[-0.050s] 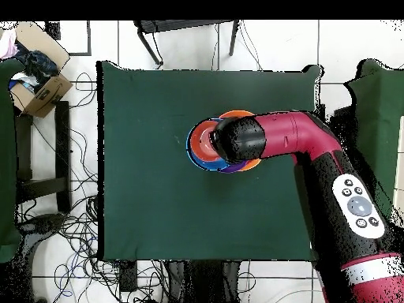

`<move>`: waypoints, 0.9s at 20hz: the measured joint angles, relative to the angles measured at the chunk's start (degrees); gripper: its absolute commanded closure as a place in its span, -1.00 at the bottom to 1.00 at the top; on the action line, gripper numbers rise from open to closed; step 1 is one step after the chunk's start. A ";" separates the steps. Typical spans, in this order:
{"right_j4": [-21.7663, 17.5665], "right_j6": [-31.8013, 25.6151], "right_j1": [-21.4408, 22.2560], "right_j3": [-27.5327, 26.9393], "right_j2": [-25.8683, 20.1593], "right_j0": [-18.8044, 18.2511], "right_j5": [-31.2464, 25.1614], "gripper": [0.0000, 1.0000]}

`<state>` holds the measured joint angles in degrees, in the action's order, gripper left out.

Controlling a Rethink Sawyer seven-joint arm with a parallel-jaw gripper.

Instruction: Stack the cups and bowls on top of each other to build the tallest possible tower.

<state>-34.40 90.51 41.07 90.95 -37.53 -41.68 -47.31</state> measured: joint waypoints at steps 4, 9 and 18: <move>0.18 0.00 0.01 0.02 -0.02 0.01 0.00 -1.00; 0.93 0.00 0.29 0.01 -0.13 -0.15 0.00 -1.00; 3.24 0.00 2.45 0.02 -0.86 -1.00 -1.14 -1.00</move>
<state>-31.16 90.51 43.52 90.98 -38.39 -42.68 -48.45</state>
